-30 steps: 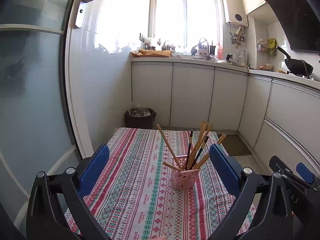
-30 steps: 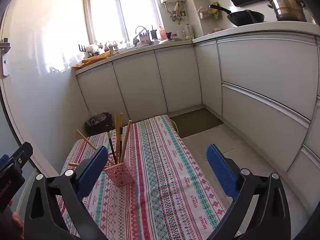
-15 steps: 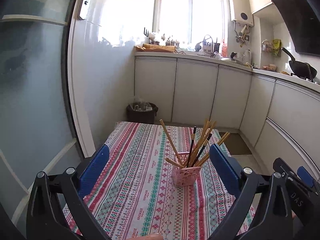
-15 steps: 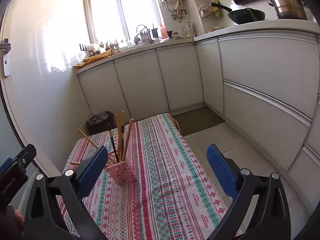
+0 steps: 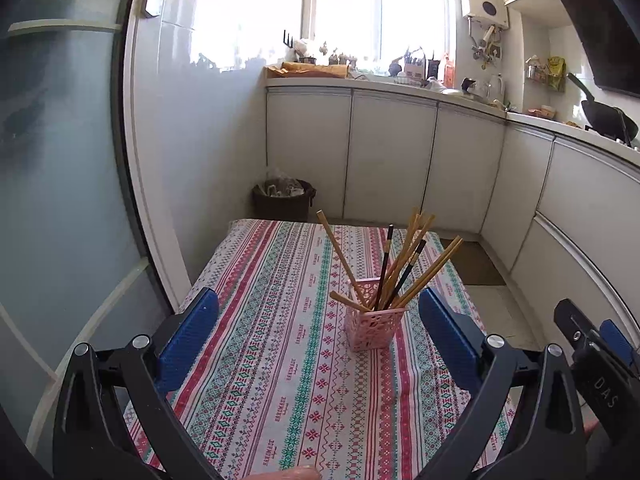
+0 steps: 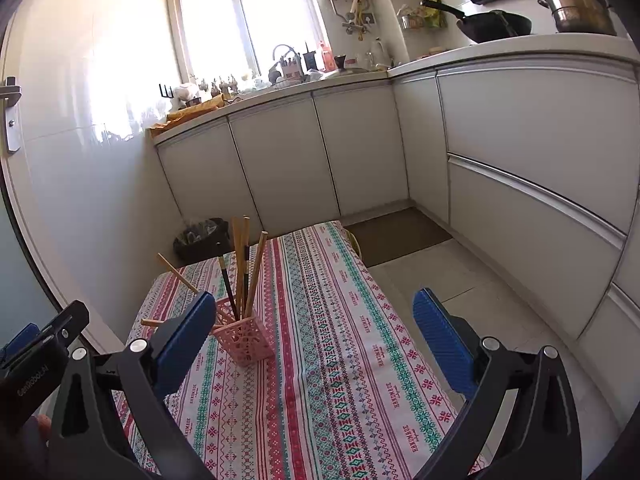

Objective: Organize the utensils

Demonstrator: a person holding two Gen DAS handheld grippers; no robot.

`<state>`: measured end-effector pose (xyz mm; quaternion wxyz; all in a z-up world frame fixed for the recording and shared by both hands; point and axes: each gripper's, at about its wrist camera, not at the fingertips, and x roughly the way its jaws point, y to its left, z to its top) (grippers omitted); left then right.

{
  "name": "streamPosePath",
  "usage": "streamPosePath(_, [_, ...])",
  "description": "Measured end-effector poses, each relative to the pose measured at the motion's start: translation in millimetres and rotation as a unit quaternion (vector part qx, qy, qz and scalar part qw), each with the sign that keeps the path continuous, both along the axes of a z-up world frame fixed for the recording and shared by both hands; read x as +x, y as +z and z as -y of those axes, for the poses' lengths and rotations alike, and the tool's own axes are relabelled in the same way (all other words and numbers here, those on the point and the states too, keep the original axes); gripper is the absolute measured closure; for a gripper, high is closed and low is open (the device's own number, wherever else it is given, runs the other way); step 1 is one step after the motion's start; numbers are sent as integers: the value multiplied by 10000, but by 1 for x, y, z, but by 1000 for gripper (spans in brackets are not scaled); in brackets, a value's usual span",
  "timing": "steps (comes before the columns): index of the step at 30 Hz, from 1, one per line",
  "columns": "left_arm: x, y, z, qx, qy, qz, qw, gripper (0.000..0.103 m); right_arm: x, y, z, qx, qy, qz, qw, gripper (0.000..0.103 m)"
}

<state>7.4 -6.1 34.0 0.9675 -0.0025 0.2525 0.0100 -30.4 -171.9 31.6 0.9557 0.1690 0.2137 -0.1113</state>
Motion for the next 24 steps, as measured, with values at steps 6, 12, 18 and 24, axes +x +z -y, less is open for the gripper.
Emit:
streamPosePath(6, [2, -6, 1, 71, 24, -143, 9999, 7, 1, -1, 1, 36, -3, -41, 10000, 7])
streamPosePath(12, [0, -5, 4, 108, -54, -80, 9999, 7, 1, -1, 0, 39, -10, -55, 10000, 7])
streamPosePath(18, [-2, -4, 6, 140, -80, -17, 9999, 7, 1, -2, 0, 58, -21, -67, 10000, 7])
streamPosePath(24, [-5, -3, 10, 190, -163, 59, 9997, 7, 1, -3, 0, 75, -26, -83, 9999, 7])
